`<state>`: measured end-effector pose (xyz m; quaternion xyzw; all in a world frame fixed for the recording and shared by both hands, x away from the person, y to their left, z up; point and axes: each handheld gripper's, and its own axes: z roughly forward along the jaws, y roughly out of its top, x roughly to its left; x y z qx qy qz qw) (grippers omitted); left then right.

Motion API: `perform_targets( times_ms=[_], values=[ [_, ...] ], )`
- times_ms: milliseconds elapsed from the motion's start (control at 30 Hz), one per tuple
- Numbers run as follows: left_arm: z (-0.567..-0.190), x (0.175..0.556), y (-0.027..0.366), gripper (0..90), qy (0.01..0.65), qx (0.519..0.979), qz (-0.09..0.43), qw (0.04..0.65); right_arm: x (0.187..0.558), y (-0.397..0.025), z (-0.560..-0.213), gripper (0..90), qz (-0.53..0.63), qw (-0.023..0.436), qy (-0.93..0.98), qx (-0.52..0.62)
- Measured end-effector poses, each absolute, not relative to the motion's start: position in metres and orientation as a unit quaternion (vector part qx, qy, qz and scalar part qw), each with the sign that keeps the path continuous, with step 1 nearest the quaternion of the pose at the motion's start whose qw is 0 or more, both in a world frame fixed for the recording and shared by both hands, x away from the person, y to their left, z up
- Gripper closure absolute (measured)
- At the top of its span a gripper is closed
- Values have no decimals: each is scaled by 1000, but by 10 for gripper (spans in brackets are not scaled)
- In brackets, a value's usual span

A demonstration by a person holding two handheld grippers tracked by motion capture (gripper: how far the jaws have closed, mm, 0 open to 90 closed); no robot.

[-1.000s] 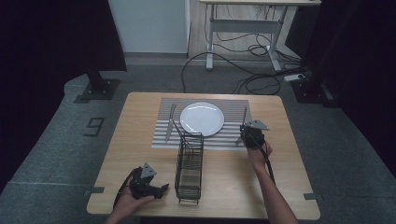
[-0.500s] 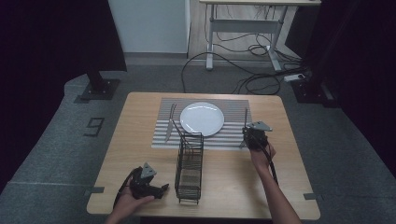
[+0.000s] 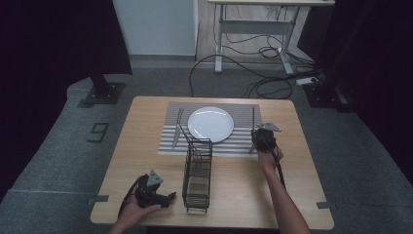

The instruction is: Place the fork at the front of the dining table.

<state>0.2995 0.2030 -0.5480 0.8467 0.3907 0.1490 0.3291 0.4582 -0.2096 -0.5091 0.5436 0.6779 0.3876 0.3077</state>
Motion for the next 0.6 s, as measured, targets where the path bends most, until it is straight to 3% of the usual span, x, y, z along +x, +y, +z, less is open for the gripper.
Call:
perform_targets(
  times_ms=[600],
  values=[
    [-548,299,203,64,391,847,149,329,479,-207,-523,869,380,294,669,567]
  ],
)
